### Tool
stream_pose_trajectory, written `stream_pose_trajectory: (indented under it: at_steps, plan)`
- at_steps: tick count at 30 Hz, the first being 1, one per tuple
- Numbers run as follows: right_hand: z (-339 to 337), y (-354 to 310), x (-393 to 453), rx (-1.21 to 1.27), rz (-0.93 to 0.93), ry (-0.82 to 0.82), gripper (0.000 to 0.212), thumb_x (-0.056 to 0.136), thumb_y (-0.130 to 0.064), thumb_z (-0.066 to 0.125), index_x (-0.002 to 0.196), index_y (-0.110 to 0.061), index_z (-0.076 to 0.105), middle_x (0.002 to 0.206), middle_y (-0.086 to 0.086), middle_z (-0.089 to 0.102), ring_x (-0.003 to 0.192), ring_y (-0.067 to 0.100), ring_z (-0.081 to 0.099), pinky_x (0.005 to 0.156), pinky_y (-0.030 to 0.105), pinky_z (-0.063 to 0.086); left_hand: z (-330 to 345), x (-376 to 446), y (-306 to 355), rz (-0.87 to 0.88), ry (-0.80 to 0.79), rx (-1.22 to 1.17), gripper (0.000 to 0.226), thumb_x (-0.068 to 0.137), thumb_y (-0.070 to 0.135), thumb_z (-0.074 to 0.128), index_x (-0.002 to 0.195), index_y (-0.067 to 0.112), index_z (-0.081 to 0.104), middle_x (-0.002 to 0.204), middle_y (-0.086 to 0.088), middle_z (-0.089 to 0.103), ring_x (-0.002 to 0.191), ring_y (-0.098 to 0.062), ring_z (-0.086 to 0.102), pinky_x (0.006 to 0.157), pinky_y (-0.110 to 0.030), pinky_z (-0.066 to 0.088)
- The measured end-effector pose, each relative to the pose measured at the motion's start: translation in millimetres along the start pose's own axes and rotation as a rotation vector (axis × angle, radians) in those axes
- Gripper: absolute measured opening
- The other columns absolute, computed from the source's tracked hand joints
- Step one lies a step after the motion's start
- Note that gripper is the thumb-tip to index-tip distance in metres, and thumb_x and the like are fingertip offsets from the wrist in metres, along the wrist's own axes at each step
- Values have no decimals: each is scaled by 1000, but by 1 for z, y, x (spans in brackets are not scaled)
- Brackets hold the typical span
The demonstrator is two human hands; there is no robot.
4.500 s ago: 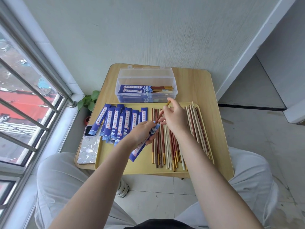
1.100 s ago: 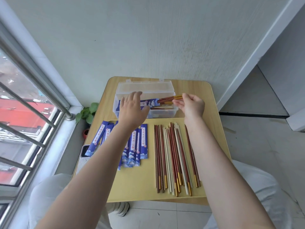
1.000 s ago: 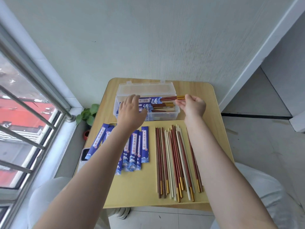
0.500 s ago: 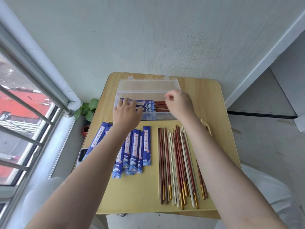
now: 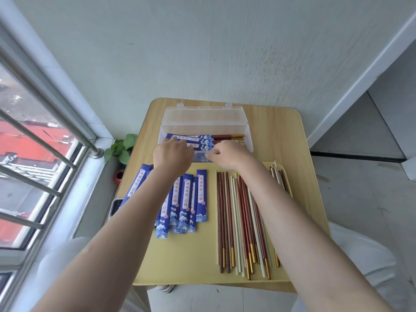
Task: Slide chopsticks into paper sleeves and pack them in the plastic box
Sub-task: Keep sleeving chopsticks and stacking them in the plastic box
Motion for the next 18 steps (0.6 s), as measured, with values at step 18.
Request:
stream_pose_trajectory:
  at_steps: [18]
  plan:
    - [75, -33, -76, 23, 158, -36, 12, 95, -23, 57, 85, -15, 60, 78, 0, 58, 69, 21, 58, 53, 27, 41, 29, -87, -20, -260, -53, -89, 21, 91, 24, 52, 107, 10, 56, 124, -12, 50, 116, -31, 44, 81, -39, 44]
Point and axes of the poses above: each hand's wrist, its own x-axis towards the middle knuckle, its own z-axis out of the palm, y = z × x, the point moved 1 cm from there along x, towards the middle knuckle
